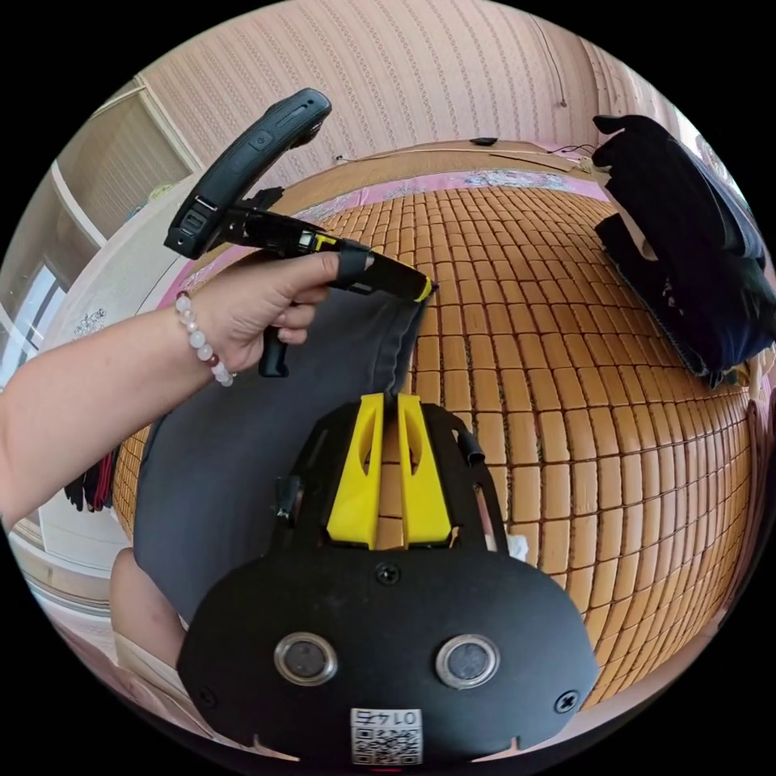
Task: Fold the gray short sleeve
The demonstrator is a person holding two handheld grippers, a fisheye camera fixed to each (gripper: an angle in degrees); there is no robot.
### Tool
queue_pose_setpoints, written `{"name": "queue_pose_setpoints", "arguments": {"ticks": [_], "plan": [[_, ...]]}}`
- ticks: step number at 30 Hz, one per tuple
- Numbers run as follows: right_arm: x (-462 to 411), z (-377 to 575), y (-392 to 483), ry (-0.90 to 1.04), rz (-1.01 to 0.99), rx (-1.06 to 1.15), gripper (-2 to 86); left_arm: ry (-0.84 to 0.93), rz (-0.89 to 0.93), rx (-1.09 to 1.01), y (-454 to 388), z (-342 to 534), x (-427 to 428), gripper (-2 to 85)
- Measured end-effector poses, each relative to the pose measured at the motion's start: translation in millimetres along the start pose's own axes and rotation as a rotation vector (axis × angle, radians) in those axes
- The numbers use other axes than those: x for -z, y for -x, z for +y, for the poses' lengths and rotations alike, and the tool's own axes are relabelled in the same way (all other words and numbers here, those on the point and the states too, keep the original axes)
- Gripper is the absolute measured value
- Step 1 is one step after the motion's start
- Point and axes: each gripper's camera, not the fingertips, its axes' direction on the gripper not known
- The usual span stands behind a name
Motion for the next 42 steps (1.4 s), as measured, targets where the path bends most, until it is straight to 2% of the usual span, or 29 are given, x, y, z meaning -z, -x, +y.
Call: {"name": "queue_pose_setpoints", "arguments": {"ticks": [4, 7, 12, 18, 22, 27, 30, 36, 42], "plan": [[18, 1, 11, -0.033, 0.024, 0.075, 2.5, -0.083, 0.054, 0.037, 24, 13, 27, -0.1], [35, 5, 36, -0.074, 0.001, 0.229, 3.6, -0.178, 0.094, 0.099, 60, 46, 59, 0.8], [45, 13, 56, -0.029, -0.126, 0.331, 8.2, -0.122, 0.072, 0.305, 130, 119, 77, 5.5], [38, -14, 42, -0.022, -0.046, 0.287, 8.4, -0.242, -0.020, 0.406, 183, 213, 138, 5.5], [13, -55, 41, 0.016, 0.009, 0.286, 8.7, -0.201, -0.169, 0.501, 220, 270, 163, 5.5], [-22, -106, 60, 0.072, 0.150, 0.349, 11.2, -0.210, -0.181, 0.666, 270, 330, 175, 7.6], [-36, -121, 65, 0.128, 0.153, 0.334, 10.7, -0.226, -0.168, 0.738, 294, 349, 173, 8.8], [-42, -132, 74, 0.170, 0.165, 0.317, 5.6, -0.273, 0.026, 0.732, 320, 368, 165, 8.4], [-33, -144, 68, 0.205, 0.186, 0.298, 1.6, -0.232, -0.022, 0.664, 321, 379, 177, 1.2]]}}
